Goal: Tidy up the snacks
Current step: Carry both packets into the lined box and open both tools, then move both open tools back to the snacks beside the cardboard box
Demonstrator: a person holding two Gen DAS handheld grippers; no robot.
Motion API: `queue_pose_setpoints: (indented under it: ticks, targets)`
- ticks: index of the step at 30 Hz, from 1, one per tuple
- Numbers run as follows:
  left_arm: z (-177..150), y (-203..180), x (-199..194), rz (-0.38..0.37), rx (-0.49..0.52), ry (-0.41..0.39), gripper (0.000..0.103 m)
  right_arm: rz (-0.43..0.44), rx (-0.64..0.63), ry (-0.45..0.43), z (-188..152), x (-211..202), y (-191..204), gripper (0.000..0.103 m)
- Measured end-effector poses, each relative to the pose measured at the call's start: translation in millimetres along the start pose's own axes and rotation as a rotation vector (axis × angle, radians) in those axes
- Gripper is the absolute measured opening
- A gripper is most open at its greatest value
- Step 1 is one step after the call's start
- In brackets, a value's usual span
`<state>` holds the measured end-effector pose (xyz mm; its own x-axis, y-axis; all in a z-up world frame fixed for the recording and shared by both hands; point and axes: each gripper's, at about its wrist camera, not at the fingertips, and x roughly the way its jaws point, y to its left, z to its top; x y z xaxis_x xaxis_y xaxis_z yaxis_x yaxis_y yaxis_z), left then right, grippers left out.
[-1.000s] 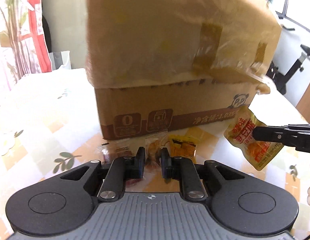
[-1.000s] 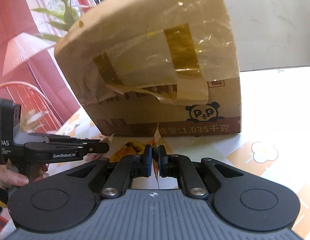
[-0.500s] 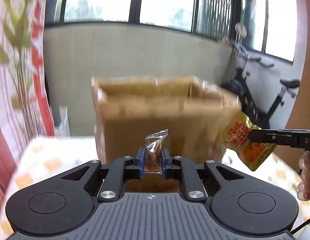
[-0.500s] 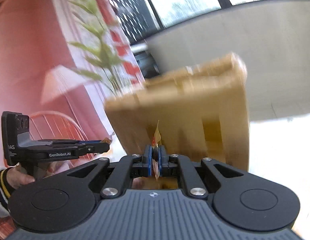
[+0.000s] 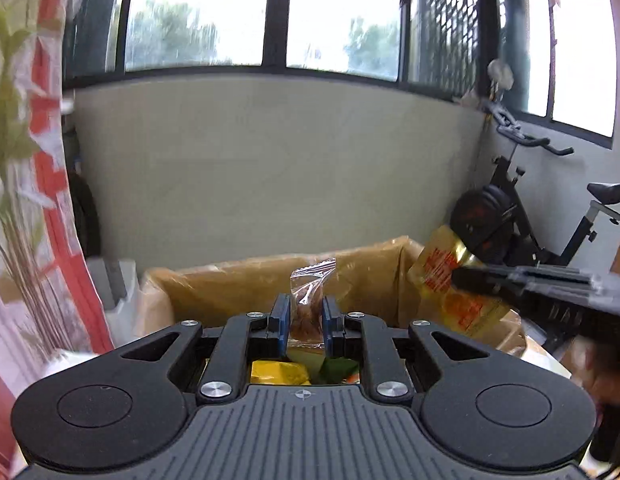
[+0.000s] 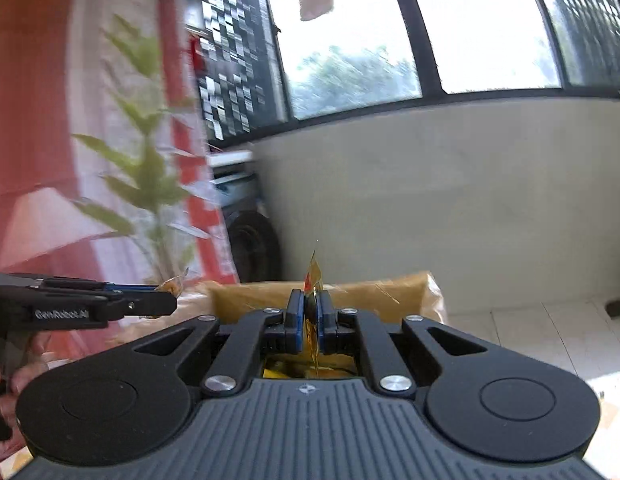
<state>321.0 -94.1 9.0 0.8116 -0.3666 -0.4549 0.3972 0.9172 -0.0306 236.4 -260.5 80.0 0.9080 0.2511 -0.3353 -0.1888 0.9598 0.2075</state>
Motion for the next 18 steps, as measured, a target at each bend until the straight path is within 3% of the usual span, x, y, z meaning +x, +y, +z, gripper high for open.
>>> queue_pose_setpoints:
  ticks: [1,3,4,5,9,18]
  targets:
    - [0.6,-1.9,8.0,-0.006,-0.006,0.014,0.019,-0.014,0.004,0.019,-3.1,6.4,-1.8,0.008]
    - [0.0,-4.1,20.5,0.014,-0.008,0.038,0.036,-0.031,0.028,0.036,-11.0,12.7,-4.9,0.012]
    - [-0.9,-3.1,22.8,0.025,-0.008,0.040,0.049,-0.034,0.049,0.037,-14.5,12.6,-7.4,0.022]
    - [-2.5,-2.5,22.5,0.030,-0.011,0.032,0.053,-0.028,0.068,0.033,-18.1,10.5,-10.0,0.032]
    - [-7.7,10.3,11.8,0.028,-0.026,0.041,0.053,-0.003,0.078,0.030,-24.1,-3.1,-13.4,0.036]
    - [-22.5,49.7,-54.3,0.071,-0.023,0.034,0.053,0.069,0.043,0.030,-19.2,-45.4,8.1,0.036]
